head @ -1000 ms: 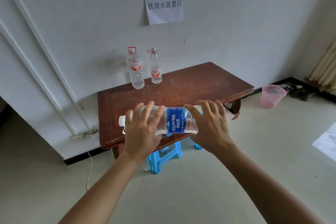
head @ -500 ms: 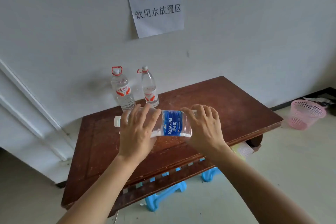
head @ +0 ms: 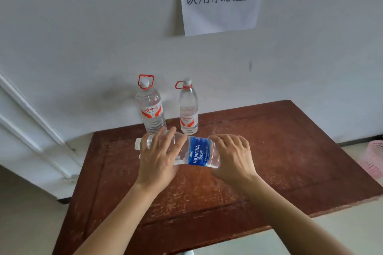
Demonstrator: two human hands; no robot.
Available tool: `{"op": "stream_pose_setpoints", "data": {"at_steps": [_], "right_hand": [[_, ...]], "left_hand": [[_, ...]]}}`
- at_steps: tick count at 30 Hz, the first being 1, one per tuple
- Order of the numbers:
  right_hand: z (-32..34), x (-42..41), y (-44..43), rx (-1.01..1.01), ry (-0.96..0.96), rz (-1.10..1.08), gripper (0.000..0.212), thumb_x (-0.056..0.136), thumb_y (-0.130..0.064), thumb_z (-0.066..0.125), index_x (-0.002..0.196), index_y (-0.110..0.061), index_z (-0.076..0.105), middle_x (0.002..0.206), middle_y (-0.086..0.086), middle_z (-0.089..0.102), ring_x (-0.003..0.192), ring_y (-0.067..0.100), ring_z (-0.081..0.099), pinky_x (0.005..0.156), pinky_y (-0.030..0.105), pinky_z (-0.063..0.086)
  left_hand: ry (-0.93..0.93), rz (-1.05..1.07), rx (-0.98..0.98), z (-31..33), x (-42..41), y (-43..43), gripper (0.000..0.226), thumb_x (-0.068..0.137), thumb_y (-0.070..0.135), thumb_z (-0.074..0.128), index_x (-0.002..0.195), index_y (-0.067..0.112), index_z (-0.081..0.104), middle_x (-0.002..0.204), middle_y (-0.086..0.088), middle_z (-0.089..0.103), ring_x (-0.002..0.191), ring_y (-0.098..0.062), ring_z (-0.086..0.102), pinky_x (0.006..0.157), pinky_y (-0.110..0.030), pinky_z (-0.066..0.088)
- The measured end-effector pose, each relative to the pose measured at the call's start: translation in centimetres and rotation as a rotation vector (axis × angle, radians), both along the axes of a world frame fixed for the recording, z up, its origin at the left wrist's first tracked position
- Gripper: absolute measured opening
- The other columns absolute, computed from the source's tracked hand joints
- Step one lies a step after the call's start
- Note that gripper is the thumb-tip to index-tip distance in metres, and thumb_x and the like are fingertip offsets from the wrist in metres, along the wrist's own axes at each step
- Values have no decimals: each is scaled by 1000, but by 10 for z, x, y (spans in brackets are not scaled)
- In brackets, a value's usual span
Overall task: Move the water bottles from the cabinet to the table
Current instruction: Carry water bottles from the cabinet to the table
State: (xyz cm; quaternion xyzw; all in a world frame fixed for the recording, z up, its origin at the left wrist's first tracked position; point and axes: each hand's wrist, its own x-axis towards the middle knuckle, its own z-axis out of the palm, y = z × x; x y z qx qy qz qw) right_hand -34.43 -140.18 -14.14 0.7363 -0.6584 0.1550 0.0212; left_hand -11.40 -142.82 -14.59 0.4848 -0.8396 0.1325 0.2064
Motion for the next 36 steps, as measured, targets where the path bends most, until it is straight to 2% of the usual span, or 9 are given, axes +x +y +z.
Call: {"op": "stream_pose_setpoints", "data": {"at_steps": [12,16,19,21,23,25,28,31,36], "right_hand": [[-88,52,-101,296,47,24,72,72,-63,71,134,-31,53,127,-8,62,120,21,59,104,45,42],[-119,61,-118,461,85,69,76,68,-61,71,134,-33,48,129,-7,59,122,23,56,105,47,41],[-138,61,-126,554,95,124,76,68,-58,72,135,-33,45,129,-6,56,122,23,54,106,47,40],[-146,55,-135,602,108,176,84,66,-60,74,139,-33,42,131,-5,54,122,23,53,107,47,40],[-149,49,-147,647,137,240,94,64,-63,76,143,-31,38,133,-3,52,121,23,52,107,47,41],[-152,46,-155,671,169,289,99,63,-64,78,145,-29,36,133,-1,52,121,23,52,106,46,42],[-156,45,-157,667,170,309,99,63,-61,79,145,-26,36,132,0,52,120,23,52,106,45,42],[-162,47,-147,613,147,304,93,65,-55,79,143,-25,37,130,1,52,119,23,52,105,46,43],[-165,47,-132,528,83,258,81,72,-46,77,139,-24,38,126,2,53,118,25,53,107,44,40]], "left_hand": [[69,95,307,-108,51,-98,79,65,39,92,135,24,59,144,-10,54,134,-32,51,108,-66,35],[79,231,490,-138,51,-94,74,68,38,91,134,24,61,142,-13,55,134,-36,51,106,-66,38],[187,429,649,-148,44,-82,84,75,40,86,148,26,46,153,-19,41,145,-38,35,115,-61,31],[316,569,710,-153,36,-73,97,77,37,85,156,26,29,160,-19,25,151,-36,20,119,-56,29],[642,717,731,-153,28,-67,102,75,32,87,156,22,25,162,-15,20,151,-31,19,116,-49,32],[1195,929,818,-150,25,-73,96,77,31,84,153,23,27,156,-10,32,139,-24,37,107,-43,39],[1935,1149,1142,-147,30,-95,75,85,52,73,146,27,36,142,-9,49,123,-28,52,100,-54,47],[2007,1258,1226,-148,38,-115,82,73,66,78,137,26,44,130,-14,53,117,-38,56,95,-60,52],[2000,1288,1229,-136,30,-138,65,79,39,78,133,14,52,126,-19,61,106,-41,66,86,-62,56]]}}
